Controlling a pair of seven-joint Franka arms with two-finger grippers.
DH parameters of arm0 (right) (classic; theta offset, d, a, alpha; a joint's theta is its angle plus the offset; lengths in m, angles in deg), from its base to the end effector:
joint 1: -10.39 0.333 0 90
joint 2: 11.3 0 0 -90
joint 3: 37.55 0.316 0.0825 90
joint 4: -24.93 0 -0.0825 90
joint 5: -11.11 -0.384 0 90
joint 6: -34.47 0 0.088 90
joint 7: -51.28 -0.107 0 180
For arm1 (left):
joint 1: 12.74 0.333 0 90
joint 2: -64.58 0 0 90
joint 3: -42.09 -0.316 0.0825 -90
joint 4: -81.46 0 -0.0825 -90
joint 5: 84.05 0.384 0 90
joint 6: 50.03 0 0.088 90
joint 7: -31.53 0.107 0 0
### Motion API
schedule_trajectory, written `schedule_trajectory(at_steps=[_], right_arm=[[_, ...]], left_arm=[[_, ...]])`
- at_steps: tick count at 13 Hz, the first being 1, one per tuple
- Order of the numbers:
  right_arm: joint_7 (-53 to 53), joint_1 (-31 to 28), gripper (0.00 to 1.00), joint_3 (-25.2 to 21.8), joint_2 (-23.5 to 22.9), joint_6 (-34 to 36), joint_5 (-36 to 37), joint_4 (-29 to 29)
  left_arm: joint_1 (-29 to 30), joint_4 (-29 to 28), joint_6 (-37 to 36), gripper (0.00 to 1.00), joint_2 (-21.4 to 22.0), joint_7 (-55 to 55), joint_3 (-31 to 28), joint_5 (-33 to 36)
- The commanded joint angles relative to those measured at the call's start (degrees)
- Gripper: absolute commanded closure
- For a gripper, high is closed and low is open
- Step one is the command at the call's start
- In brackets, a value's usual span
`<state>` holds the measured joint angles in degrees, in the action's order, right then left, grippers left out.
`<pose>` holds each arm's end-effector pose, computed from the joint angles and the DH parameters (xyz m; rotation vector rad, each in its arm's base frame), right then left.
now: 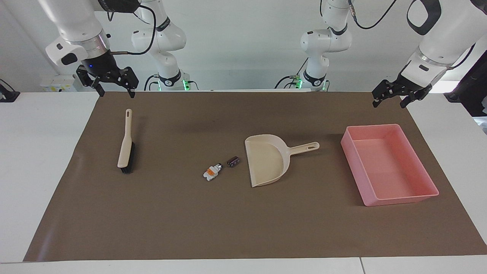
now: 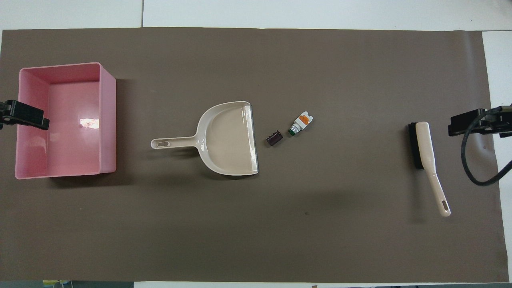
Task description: Clean e-waste and dump in bin
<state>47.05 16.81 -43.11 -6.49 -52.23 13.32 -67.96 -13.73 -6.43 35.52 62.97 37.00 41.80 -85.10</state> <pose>0.5223 0.0012 0.6409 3.1085 -0.0935 -0.0359 0.5550 -0.0089 0.6196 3.1142 -0.1691 -0.1063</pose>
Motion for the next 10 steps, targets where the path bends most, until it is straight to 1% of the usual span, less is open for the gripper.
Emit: schedule_trajectory(at_steps=[1,6,10], right_arm=[[1.07,-0.35,0.00,0.02,0.46,-0.67,-1.07,-0.63],[1.16,-0.35,0.00,-0.06,0.46,-0.75,-1.07,-0.63],[1.51,-0.87,0.00,-0.06,0.90,-0.93,-0.99,-1.85]], left_arm=[[0.29,-1.93,0.93,0.00,1.69,0.33,0.20,-0.18],[0.29,-2.02,0.93,0.00,1.69,0.33,0.20,-0.09],[0.38,-2.02,0.76,0.00,1.69,0.33,0.20,-0.09]])
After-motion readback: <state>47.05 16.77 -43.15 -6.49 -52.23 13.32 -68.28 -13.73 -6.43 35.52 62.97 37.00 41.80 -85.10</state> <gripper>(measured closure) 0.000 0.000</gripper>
